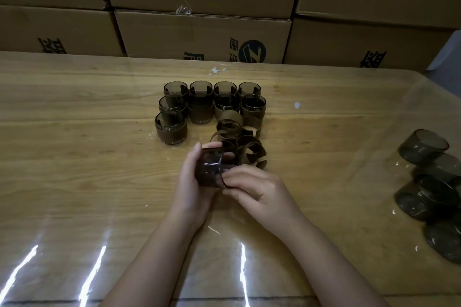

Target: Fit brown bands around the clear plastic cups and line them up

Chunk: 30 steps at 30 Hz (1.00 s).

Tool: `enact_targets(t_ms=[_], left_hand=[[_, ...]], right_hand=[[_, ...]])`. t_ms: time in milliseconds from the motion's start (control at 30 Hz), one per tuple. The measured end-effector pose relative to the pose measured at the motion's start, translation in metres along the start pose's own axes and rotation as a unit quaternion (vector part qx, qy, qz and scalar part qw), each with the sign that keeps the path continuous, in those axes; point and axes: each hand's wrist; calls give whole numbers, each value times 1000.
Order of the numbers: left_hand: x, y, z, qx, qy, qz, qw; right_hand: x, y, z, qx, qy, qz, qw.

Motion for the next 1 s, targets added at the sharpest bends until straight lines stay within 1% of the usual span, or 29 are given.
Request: enact_targets(t_ms=[67, 133, 233, 300, 400, 500, 567, 667, 733, 767, 833, 933, 1000], left_hand=[[0, 1, 0, -26, -14, 0, 1000], [1, 0, -1, -19, 10, -2, 1000], [6, -5, -3, 36, 92, -16, 995], [9, -8, -6, 96, 180, -33, 978], [8, -12, -10, 194, 301, -64, 932], [5, -14, -12, 257, 361, -63, 894], [2, -15, -13, 278, 386, -55, 878], [1, -15, -15, 290, 435, -44, 851], [2, -15, -16, 289, 463, -42, 837], [4, -15, -16, 284, 465, -42, 837], [6, -13, -17, 267, 446, -47, 853], [10, -11, -15, 234, 386, -34, 892], [11, -8, -13, 205, 316, -3, 926]], right_hand=[[0, -1, -2, -9, -39, 4, 999], [1, -2, -4, 9, -54, 2, 998], [2, -3, -5, 38, -61, 3, 997], [3, -3, -5, 72, -52, 6, 996], [5, -3, -8, 115, 14, 9, 993], [10, -2, -13, 137, 95, 0, 986], [16, -3, -16, 151, 154, 2, 976], [21, -4, -20, 201, 247, 3, 948], [23, -5, -19, 231, 271, 15, 934], [23, -5, -19, 236, 265, 22, 935], [23, -6, -19, 230, 236, 32, 944], [22, -6, -17, 203, 177, 35, 962], [21, -5, -14, 171, 97, 31, 980]])
Point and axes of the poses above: each hand's wrist, its own y-axis towards the middle knuckle, its own x-axis out of the palm, z = x × y, and after that the axes turned 9 degrees about x, right-handed
